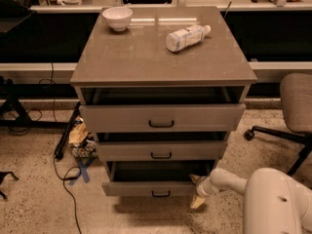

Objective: Open bottom drawer

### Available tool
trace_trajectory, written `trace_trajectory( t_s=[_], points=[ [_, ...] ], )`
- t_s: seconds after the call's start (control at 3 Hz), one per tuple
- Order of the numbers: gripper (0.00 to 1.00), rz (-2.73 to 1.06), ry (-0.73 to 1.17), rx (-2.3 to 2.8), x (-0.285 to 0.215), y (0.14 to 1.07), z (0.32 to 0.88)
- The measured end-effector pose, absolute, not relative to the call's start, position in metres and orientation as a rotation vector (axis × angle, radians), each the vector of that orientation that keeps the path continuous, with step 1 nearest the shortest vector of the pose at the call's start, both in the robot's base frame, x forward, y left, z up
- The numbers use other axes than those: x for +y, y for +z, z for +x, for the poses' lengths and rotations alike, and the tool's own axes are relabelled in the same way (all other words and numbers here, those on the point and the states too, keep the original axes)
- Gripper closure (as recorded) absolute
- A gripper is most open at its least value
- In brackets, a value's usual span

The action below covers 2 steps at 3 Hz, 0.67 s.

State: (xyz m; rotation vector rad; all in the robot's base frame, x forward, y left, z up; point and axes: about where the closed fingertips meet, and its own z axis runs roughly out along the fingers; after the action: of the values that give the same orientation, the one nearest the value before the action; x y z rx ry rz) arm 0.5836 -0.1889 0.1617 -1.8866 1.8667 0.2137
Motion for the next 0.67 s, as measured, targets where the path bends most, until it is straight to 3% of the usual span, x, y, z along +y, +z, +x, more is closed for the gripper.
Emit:
trace_trajectory(
  t_s=[0.67],
  points=[
    [0.65, -1.846, 0.255, 1.930, -0.2014, 0.1597, 0.5718]
  ],
)
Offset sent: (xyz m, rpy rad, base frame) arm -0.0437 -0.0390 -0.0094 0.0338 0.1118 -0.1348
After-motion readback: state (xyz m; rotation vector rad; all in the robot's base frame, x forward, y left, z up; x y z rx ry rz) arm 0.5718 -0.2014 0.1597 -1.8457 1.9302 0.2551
